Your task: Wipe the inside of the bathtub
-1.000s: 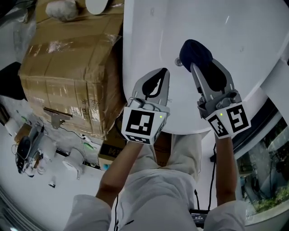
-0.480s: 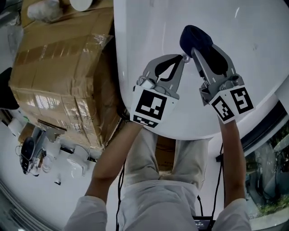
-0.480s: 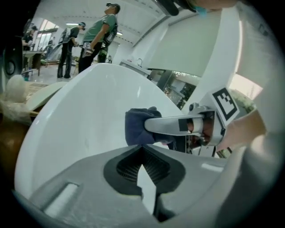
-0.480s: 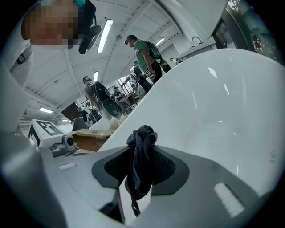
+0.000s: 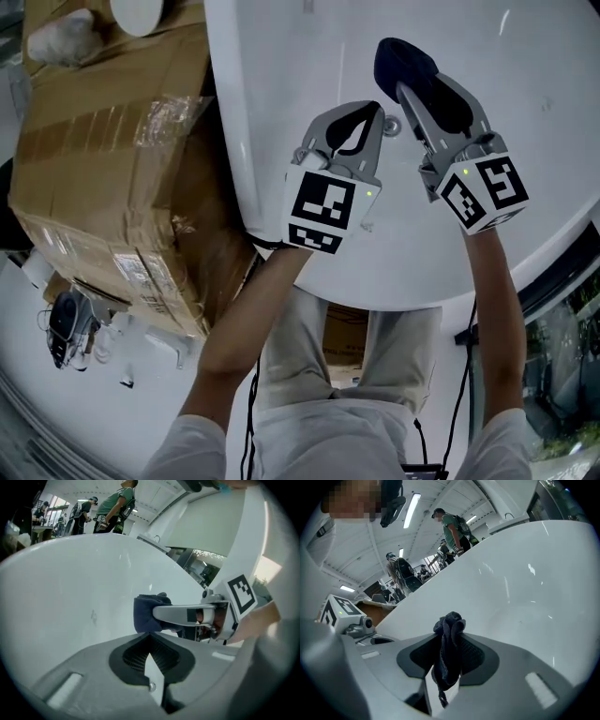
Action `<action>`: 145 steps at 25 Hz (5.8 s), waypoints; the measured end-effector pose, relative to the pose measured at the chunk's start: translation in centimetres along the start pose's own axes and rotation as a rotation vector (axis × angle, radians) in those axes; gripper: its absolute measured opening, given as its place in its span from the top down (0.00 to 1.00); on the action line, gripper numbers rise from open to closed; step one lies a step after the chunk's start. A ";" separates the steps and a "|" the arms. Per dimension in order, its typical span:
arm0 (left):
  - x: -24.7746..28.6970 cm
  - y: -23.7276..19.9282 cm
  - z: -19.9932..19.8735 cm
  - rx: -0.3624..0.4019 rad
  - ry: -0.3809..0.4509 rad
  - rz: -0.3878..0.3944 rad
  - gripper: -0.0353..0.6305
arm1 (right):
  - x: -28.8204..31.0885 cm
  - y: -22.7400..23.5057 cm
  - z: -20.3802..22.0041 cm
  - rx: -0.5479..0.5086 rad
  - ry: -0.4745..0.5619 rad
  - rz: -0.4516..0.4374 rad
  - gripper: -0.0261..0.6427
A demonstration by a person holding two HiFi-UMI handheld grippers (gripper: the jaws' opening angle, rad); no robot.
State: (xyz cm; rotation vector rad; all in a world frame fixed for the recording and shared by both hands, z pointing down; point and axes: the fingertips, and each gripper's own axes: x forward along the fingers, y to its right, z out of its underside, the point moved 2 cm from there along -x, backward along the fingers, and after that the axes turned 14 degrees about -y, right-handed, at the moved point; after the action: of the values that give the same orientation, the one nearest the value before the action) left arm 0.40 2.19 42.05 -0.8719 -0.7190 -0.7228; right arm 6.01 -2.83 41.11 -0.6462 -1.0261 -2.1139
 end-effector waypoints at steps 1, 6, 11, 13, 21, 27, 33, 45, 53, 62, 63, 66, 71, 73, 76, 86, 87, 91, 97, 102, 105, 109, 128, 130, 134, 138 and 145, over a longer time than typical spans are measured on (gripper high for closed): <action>0.6 -0.5 0.1 -0.007 0.003 -0.013 0.95 | 0.8 0.6 0.2 0.004 0.001 0.001 0.78; 2.4 -2.2 1.3 -0.037 0.000 -0.041 0.95 | 5.0 2.5 2.6 0.060 -0.027 -0.021 0.78; 4.0 -4.6 2.9 -0.084 -0.012 -0.094 0.95 | 9.5 4.9 4.4 0.173 -0.051 -0.062 0.78; 4.8 -5.3 3.8 -0.102 -0.020 -0.103 0.95 | 10.7 5.7 5.1 0.200 -0.057 -0.070 0.78; 6.6 -5.7 5.5 -0.089 -0.043 -0.051 0.95 | 14.5 8.2 7.7 0.209 -0.097 -0.048 0.78; 7.2 -5.4 5.7 -0.110 -0.027 -0.054 0.95 | 17.4 9.3 7.9 0.176 -0.090 -0.036 0.78; 7.0 -5.1 5.7 -0.090 -0.022 -0.061 0.95 | 18.1 8.0 3.8 0.022 -0.007 -0.084 0.78; 4.8 -5.0 5.8 -0.144 -0.007 -0.093 0.95 | 9.9 -1.4 -8.6 -0.240 0.291 -0.297 0.78; 3.7 -4.0 6.8 -0.164 0.008 -0.118 0.95 | 9.6 -5.1 -9.0 -0.435 0.290 -0.368 0.78; 2.5 -2.5 8.8 -0.175 -0.018 -0.134 0.95 | 8.5 -7.7 -8.1 -0.510 0.263 -0.442 0.78; 2.3 -2.3 9.0 -0.172 -0.019 -0.137 0.95 | 8.4 -8.0 -7.9 -0.520 0.258 -0.450 0.78; 1.5 -1.7 9.3 -0.179 -0.016 -0.140 0.95 | 7.9 -8.8 -7.4 -0.546 0.242 -0.476 0.78; 0.5 0.1 10.1 -0.209 -0.015 -0.125 0.95 | 7.0 -10.1 -6.4 -0.563 0.222 -0.521 0.78; 0.3 1.0 10.8 -0.215 -0.016 -0.117 0.95 | 6.7 -10.7 -5.4 -0.558 0.202 -0.540 0.78; 0.2 1.9 11.8 -0.218 -0.034 -0.114 0.95 | 6.3 -11.4 -4.5 -0.578 0.192 -0.556 0.78; -1.2 3.8 14.9 -0.283 -0.037 -0.152 0.95 | 5.2 -13.6 -1.5 -0.608 0.156 -0.612 0.78; -1.2 3.9 15.0 -0.278 -0.033 -0.154 0.95 | 5.1 -13.7 -1.3 -0.610 0.155 -0.615 0.78; -1.3 4.4 15.6 -0.272 -0.023 -0.163 0.95 | 4.7 -14.6 -0.2 -0.619 0.144 -0.635 0.78; -1.2 4.8 16.8 -0.266 -0.025 -0.173 0.95 | 4.0 -16.2 1.9 -0.630 0.116 -0.704 0.78; -1.7 5.4 17.7 -0.251 -0.018 -0.182 0.95 | 3.5 -17.5 3.3 -0.642 0.111 -0.724 0.78; -2.2 5.9 18.2 -0.292 -0.014 -0.178 0.95 | 3.0 -18.0 4.2 -0.641 0.094 -0.732 0.78; -3.5 6.6 19.0 -0.364 -0.009 -0.167 0.95 | 2.7 -18.9 5.7 -0.667 0.066 -0.739 0.78; -12.8 5.4 18.1 -0.393 -0.017 -0.287 0.95 | 3.2 -19.5 9.8 -0.602 -0.019 -0.819 0.78; -13.4 5.3 18.1 -0.396 -0.017 -0.286 0.95 | 3.1 -19.9 10.9 -0.603 -0.035 -0.811 0.78; -14.3 5.6 18.1 -0.390 -0.026 -0.284 0.95 | 2.6 -20.7 13.0 -0.589 -0.088 -0.804 0.78; -15.2 5.6 18.7 -0.382 -0.039 -0.296 0.95 | 2.3 -21.5 14.7 -0.538 -0.130 -0.839 0.78; -16.1 5.4 19.5 -0.405 -0.065 -0.304 0.95 | 1.3 -22.3 18.9 -0.481 -0.234 -0.894 0.78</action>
State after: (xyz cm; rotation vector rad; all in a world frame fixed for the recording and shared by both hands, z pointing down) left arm -9.12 25.43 35.83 -1.1714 -0.7859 -1.1418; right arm -9.24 22.16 42.16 -0.7569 -1.0465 -3.1906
